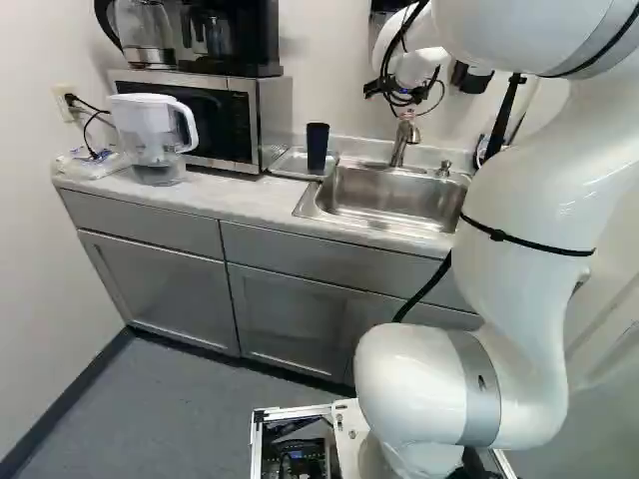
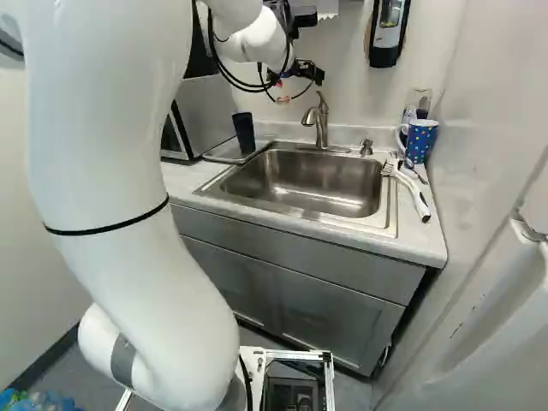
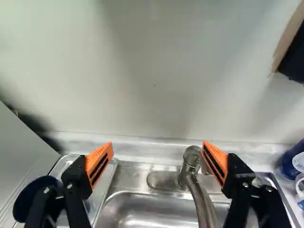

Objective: Rinse the cup and place it in the tray

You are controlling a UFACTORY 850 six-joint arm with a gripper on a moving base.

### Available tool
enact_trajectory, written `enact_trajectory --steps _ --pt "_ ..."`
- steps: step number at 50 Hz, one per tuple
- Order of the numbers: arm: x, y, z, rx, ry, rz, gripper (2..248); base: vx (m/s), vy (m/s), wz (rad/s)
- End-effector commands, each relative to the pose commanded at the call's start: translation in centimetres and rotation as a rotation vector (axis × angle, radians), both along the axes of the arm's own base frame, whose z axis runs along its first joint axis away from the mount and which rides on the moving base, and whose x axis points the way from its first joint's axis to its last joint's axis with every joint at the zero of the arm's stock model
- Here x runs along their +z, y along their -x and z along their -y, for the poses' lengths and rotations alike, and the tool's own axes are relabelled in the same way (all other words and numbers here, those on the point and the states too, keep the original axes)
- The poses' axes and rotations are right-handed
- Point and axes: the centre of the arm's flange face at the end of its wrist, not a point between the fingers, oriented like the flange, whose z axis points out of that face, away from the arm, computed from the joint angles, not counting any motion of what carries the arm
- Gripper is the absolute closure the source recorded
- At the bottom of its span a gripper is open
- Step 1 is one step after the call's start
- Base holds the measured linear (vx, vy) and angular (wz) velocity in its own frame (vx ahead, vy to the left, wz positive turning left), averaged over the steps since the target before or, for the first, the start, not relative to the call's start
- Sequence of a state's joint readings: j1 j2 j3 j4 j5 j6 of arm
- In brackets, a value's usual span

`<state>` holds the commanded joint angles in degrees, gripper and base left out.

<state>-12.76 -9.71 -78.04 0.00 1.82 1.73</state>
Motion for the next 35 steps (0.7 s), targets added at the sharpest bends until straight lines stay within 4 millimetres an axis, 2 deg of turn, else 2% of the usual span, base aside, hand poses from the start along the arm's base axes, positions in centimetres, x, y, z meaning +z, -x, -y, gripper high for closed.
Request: enact_trajectory --steps 20,35 --pt "0.1 1.4 -3.1 0.046 -0.001 -0.004 3 0.0 0.0 0.0" --pt "0.0 3.3 -5.4 0.081 -0.004 -0.022 3 0.0 0.0 0.0"
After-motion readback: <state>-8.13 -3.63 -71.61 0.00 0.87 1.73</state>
